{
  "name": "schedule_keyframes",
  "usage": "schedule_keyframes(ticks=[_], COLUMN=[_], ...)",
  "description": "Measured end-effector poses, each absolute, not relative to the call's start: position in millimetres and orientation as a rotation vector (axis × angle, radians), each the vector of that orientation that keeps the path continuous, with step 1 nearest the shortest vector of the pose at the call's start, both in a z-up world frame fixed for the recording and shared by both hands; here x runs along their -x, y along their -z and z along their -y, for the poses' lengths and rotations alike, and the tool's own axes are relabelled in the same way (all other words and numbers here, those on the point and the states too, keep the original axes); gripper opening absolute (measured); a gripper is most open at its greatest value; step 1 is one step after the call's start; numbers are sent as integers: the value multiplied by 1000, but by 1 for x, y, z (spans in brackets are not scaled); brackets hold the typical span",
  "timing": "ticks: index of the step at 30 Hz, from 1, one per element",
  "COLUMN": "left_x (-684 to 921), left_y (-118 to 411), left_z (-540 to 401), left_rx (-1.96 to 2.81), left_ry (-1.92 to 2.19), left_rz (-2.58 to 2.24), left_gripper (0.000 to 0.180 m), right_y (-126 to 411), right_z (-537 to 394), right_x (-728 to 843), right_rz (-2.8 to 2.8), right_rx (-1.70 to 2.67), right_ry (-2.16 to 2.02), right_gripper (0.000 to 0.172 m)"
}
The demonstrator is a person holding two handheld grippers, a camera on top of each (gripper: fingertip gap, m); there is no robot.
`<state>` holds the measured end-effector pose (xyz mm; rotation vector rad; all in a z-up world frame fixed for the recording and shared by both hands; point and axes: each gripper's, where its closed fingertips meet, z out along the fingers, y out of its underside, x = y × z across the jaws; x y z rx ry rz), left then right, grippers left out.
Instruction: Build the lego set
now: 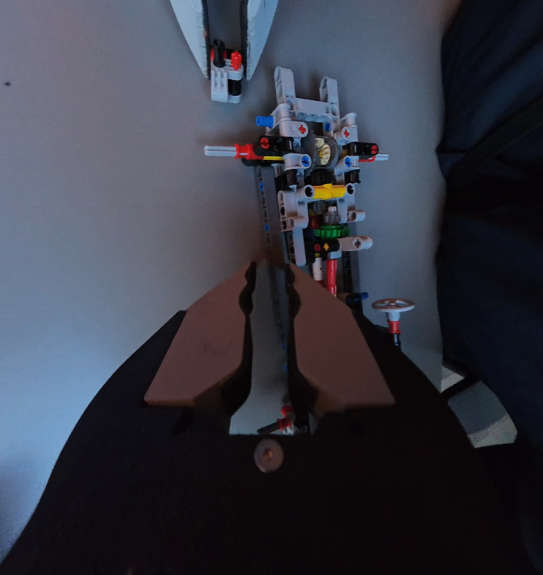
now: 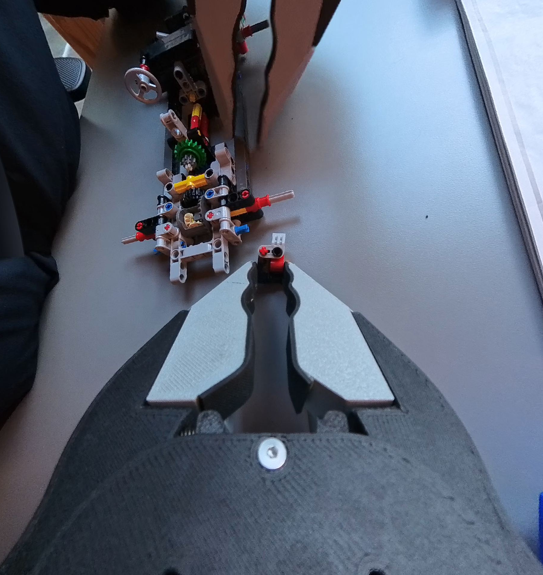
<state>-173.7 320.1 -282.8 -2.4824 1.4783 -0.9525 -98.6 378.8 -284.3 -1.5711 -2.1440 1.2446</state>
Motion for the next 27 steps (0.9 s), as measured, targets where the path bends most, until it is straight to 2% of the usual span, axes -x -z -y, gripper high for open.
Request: schedule_keyframes(ticks=[27], left_x=[170], left_y=[284], left_z=[-318], left_rx=[2498], left_ry=[1017], left_rz=[-1454], left_gripper=[10], right_y=[284], right_z=[-379], right_x=[98], right_rz=[2144], right_rx=[1572], right_ry=[-1247], right_gripper=[13])
